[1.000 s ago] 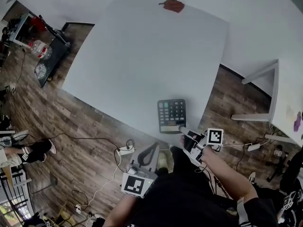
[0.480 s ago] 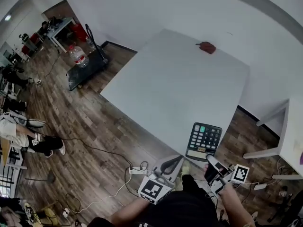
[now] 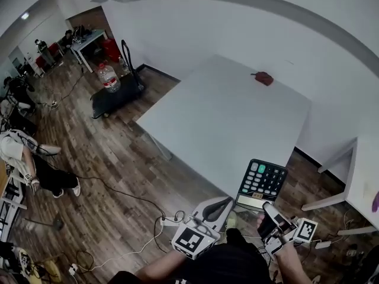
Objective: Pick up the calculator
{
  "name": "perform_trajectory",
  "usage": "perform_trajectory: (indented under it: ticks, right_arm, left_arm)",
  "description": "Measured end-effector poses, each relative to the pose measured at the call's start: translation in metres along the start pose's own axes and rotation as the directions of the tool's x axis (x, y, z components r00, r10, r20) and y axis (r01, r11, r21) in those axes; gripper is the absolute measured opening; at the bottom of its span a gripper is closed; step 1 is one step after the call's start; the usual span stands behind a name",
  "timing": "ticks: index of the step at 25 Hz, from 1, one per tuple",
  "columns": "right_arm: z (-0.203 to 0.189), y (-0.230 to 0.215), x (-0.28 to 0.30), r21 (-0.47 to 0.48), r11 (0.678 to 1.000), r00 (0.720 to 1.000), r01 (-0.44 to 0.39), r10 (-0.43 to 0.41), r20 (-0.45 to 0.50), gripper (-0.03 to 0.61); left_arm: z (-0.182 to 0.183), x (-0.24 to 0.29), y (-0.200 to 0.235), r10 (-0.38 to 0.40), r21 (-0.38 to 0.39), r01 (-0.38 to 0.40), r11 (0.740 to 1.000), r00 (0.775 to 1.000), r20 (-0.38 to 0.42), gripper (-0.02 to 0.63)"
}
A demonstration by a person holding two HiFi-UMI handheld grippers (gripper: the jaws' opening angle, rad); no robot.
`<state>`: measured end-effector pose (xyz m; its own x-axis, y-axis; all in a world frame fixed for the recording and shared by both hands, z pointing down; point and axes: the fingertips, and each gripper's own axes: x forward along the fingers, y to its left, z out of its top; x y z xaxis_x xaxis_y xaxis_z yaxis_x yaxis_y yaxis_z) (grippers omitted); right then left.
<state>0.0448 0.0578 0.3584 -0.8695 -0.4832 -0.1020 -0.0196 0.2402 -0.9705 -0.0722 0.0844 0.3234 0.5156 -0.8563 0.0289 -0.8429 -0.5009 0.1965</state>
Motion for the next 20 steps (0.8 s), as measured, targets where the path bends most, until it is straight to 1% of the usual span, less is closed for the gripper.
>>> perform_trajectory:
  ticks: [4,6,8,12,20]
  right_arm:
    - [-0.019,0.021,0.007,-0.046,0.999,1.0,-0.026,0.026,0.001,0.057]
    - [-0.023,0.027,0.013,-0.052,0.998,0.999,-0.033,0.032,-0.005,0.057]
    - [-0.024,0.032,0.008,-0.054,0.998,0.999,-0.033,0.034,0.002,0.057]
    - [-0.022,0.039,0.001,-0.072,0.997,0.999,-0.038,0.04,0.019,0.057]
    - [-0.017,0.052,0.007,-0.099,0.994,0.999,-0.04,0.04,0.003,0.057]
  left_arm:
    - [0.014,-0.021,0.001,-0.006,-0.031,0.007,1.0,0.999,0.04,0.005]
    - [0.015,-0.025,0.005,0.0,-0.017,0.0,1.0,0.999,0.036,0.005]
    - [0.012,-0.024,0.001,-0.008,0.001,0.008,1.0,1.0,0.027,0.005]
    - [0.015,-0.022,-0.007,-0.031,0.005,0.03,1.0,0.999,0.033,0.005]
    - [0.03,-0.02,-0.005,-0.022,0.007,0.022,1.0,0.997,0.071,0.005]
